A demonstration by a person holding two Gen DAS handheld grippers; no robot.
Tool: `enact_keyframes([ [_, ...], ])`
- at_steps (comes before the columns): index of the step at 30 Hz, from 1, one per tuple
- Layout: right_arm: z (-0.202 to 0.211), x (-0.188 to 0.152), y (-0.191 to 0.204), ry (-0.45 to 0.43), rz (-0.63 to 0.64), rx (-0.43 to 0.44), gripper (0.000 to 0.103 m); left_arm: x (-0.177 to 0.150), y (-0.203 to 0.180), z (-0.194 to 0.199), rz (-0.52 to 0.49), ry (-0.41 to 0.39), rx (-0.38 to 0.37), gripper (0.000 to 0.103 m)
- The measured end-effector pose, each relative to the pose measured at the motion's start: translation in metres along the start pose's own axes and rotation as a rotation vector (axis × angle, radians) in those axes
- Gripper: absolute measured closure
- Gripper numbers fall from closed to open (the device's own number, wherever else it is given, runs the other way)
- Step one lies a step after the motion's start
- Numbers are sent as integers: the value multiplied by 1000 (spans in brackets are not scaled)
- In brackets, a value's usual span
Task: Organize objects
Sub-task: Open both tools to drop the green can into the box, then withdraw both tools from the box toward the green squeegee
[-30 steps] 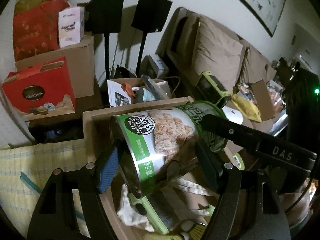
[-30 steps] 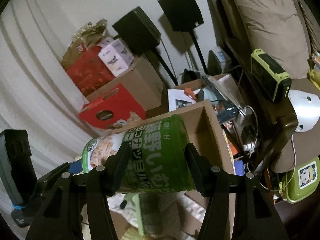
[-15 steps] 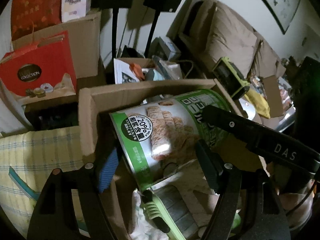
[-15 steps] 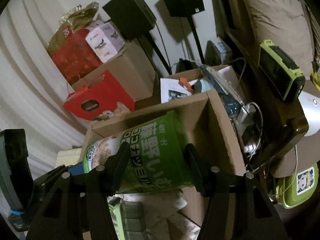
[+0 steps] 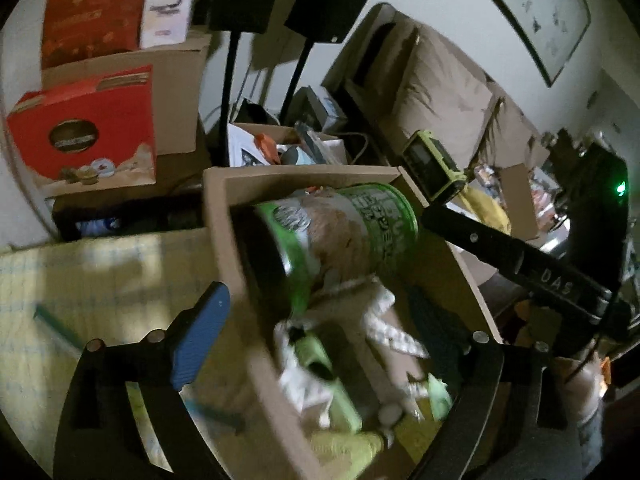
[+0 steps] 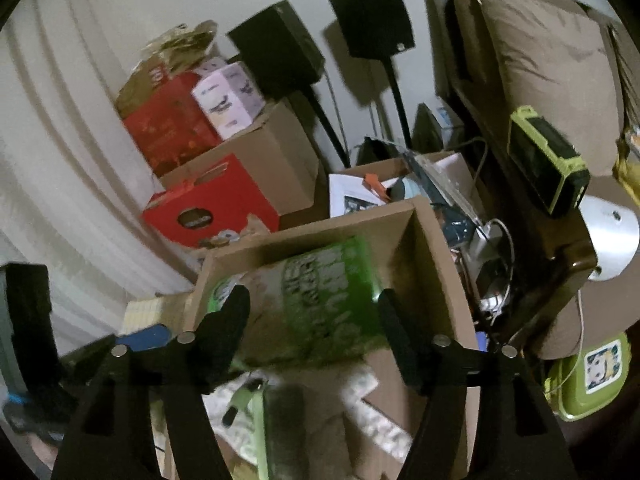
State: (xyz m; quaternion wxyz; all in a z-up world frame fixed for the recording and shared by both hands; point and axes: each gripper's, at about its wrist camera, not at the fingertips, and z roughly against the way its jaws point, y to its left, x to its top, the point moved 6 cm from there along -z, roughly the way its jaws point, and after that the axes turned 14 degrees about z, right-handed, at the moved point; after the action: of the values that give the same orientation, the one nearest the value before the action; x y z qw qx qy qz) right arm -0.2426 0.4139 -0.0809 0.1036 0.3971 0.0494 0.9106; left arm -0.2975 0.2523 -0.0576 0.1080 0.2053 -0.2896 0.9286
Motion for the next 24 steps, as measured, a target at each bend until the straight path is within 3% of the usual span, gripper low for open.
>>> enact_keyframes([
  [9, 22, -18, 53, 20, 120, 0, 23, -14, 46, 66, 6, -75, 95, 12],
  [15, 30, -28, 84, 26, 116, 54, 19, -27, 78, 92, 32, -35, 105, 12],
  [24, 41, -41, 132, 20, 138, 117, 19, -56, 137, 124, 74, -38, 168, 12],
])
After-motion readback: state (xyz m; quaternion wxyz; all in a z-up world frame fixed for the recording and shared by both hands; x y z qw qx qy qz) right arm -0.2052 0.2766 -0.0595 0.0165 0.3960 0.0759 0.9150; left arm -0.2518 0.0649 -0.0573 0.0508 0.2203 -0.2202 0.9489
